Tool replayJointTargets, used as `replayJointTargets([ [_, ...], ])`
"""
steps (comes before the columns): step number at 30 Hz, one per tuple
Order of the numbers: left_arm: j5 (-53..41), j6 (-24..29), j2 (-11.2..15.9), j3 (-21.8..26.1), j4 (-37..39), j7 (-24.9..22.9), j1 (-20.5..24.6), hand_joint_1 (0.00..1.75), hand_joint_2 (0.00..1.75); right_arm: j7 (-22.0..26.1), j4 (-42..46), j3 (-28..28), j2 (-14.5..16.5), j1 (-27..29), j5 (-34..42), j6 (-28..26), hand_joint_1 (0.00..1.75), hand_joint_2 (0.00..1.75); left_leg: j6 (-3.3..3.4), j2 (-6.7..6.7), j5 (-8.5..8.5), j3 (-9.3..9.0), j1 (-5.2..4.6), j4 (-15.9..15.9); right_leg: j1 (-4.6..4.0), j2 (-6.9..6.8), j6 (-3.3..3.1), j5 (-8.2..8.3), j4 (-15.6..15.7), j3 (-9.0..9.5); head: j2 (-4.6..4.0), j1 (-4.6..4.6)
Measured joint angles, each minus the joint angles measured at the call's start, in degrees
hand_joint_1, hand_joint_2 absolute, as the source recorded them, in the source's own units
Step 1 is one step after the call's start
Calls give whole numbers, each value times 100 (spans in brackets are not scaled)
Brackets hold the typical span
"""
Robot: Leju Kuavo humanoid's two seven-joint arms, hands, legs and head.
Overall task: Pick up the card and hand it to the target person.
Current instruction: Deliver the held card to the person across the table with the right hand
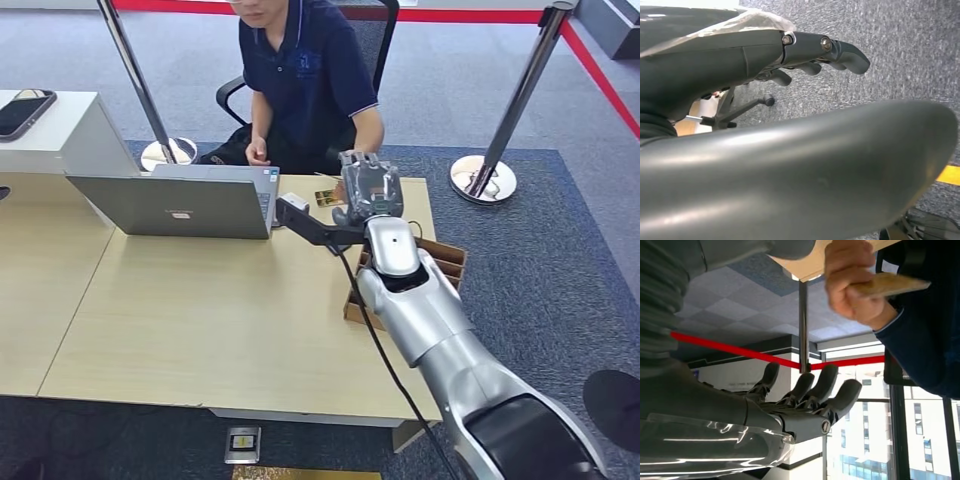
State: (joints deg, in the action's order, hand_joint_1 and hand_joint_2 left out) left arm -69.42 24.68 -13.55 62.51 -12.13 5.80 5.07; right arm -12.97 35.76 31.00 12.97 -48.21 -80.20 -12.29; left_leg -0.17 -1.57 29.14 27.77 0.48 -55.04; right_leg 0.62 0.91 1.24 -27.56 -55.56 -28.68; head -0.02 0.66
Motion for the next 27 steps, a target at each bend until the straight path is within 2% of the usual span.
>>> replayJointTargets([
  [6,40,0,0,1,0,30,0,0,0,46,159,-21,-84,65,-103,-272,0,0,0,0,0,1,0,-2,0,0,0,0,1,-3,0,-1],
  [10,65,-9,0,4,0,11,-1,0,0,32,725,-114,-289,375,-210,-433,0,0,1,-1,1,3,0,-3,0,0,0,0,4,-4,0,-1],
  [18,158,-20,-31,39,0,-143,-13,0,0,-97,2831,-782,-1017,1824,-543,-721,0,0,6,-3,5,14,-1,-4,0,0,6,3,15,-11,1,0],
  [21,237,-36,-52,51,0,-87,-17,0,0,-281,3627,-1201,-1201,2520,-641,-1145,0,0,9,-14,6,14,3,-6,0,-1,12,-1,25,-7,0,-2],
  [22,284,-44,-63,67,0,-29,-27,0,0,-274,3975,-1428,-1251,2881,-514,-1430,0,0,11,-20,8,15,6,-7,-1,-2,16,-3,28,-3,0,-1],
  [24,377,-52,-90,125,0,98,-50,0,0,-25,4712,-2061,-1296,3729,216,-2079,0,0,16,-31,14,20,8,-6,-4,-5,20,-6,31,-1,0,-1],
  [26,419,-54,-116,176,0,164,-65,0,0,512,5309,-2934,-1250,4523,1385,-2483,0,0,20,-31,21,28,5,-4,-5,-6,21,-7,32,-6,0,1],
  [27,416,-63,-126,186,0,175,-68,0,0,887,5477,-3453,-1187,4827,1978,-2478,0,0,21,-28,24,29,4,-4,-5,-6,21,-7,34,-10,0,0],
])
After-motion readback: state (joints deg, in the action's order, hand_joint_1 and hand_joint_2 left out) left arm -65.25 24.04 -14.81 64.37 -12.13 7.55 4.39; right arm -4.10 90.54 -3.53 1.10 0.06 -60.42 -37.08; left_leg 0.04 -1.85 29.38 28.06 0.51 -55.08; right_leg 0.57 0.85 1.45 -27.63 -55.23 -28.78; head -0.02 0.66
